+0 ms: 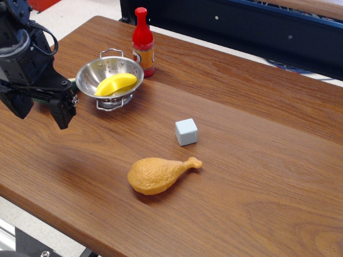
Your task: Take banana out of colander
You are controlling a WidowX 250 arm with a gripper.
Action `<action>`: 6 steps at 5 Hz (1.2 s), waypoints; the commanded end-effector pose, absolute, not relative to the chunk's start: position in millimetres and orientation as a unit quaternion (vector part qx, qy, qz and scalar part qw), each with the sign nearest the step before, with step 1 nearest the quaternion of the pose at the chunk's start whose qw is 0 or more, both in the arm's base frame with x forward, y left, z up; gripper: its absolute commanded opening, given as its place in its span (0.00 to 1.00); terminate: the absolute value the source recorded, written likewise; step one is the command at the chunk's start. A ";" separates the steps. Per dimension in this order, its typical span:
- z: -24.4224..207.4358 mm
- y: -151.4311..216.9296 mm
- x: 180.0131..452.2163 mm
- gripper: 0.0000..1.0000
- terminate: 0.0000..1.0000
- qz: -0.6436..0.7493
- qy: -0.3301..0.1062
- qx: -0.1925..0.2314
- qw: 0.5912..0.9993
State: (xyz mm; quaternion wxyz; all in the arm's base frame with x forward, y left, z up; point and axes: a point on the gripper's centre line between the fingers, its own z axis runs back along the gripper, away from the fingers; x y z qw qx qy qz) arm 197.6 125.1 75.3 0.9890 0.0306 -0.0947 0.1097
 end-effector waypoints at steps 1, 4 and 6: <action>75.3 125.1 197.6 1.00 0.00 0.110 -0.095 0.031 0.989; 101.4 140.5 275.6 1.00 0.00 0.045 -0.088 0.019 0.995; 93.6 133.8 317.7 1.00 0.00 0.041 -0.115 0.019 0.992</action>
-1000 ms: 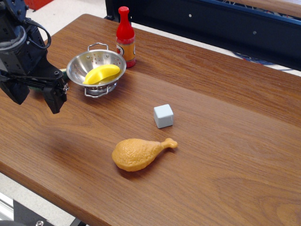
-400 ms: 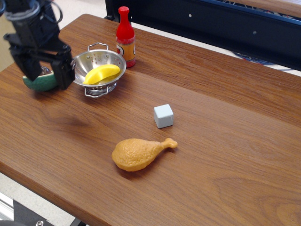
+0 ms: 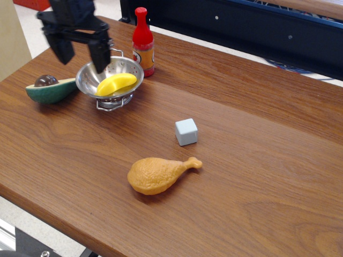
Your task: Take banana out of colander
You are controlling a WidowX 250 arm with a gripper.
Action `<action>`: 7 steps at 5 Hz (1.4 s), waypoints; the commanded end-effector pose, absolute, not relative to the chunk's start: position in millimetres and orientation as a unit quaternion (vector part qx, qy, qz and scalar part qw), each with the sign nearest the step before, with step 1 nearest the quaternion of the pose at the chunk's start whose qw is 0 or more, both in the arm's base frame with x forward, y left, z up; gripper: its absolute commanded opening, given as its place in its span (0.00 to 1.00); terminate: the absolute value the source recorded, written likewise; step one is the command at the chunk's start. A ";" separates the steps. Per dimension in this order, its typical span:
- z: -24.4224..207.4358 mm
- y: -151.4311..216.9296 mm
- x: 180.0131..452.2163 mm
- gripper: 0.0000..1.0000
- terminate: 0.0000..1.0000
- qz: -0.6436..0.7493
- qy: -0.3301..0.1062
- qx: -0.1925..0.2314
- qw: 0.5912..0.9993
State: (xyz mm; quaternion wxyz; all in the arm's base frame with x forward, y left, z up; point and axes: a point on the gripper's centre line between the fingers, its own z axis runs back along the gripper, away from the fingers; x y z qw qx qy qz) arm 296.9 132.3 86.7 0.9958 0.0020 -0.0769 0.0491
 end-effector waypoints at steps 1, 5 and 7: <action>74.5 133.4 330.5 1.00 0.00 0.010 -0.120 -0.009 0.993; 43.9 124.6 325.4 1.00 0.00 0.022 -0.102 -0.020 0.994; 29.9 119.3 328.9 1.00 0.00 0.057 -0.084 0.011 0.995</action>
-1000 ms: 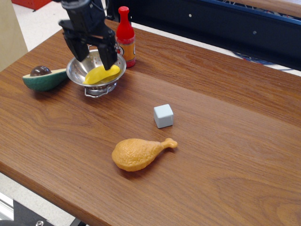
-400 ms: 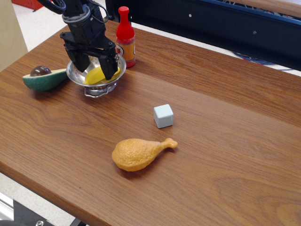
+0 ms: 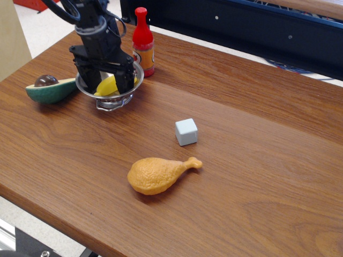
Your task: Take banana out of colander
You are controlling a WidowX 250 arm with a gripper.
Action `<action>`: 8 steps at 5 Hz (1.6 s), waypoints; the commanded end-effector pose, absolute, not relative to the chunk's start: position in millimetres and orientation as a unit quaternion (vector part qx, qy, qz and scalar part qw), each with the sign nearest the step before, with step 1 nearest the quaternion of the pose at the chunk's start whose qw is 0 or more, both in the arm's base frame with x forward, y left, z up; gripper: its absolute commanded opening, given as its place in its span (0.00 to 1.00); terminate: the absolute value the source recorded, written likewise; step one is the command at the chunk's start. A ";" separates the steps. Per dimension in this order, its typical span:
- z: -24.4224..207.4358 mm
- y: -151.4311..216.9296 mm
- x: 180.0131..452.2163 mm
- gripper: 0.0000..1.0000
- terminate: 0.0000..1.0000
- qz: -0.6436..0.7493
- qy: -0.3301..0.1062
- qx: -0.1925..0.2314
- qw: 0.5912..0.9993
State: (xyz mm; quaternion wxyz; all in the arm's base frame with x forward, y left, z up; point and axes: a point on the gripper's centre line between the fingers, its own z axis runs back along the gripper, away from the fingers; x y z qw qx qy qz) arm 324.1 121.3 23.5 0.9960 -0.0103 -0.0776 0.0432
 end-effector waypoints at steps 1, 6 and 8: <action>25.8 118.8 330.1 1.00 0.00 0.073 -0.066 0.019 0.995; 120.0 109.5 316.9 0.00 0.00 0.241 -0.159 0.042 0.956; 102.9 47.6 332.1 0.00 0.00 0.240 -0.052 0.020 0.969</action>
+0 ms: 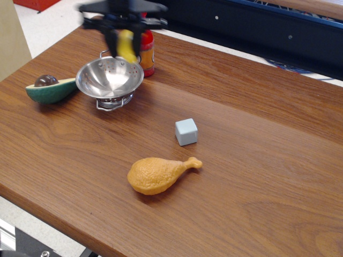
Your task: Take banana out of colander
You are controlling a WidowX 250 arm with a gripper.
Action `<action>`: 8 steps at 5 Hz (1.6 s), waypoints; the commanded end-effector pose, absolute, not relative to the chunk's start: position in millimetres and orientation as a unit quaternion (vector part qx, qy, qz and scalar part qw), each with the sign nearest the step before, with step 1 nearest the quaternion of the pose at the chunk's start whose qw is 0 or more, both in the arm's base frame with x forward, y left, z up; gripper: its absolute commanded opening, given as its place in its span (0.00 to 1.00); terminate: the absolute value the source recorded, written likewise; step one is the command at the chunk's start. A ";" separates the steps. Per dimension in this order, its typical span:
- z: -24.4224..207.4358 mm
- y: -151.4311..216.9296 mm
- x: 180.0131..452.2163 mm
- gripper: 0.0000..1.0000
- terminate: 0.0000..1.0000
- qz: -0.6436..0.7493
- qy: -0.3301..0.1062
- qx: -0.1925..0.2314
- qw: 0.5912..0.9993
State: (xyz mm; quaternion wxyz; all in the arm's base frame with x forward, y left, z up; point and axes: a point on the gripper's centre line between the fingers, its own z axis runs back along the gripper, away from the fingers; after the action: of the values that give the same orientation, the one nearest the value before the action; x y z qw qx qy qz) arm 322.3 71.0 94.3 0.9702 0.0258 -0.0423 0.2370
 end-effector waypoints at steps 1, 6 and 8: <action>88.1 35.4 340.9 0.00 0.00 0.244 -0.060 0.014 0.968; 27.7 29.9 382.1 1.00 0.00 0.284 -0.061 0.024 0.957; 36.3 31.8 380.1 1.00 0.00 0.283 -0.053 0.024 0.957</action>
State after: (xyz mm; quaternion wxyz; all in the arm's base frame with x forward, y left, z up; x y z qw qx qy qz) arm 368.9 28.6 9.0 0.9591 0.0298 -0.0174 0.2810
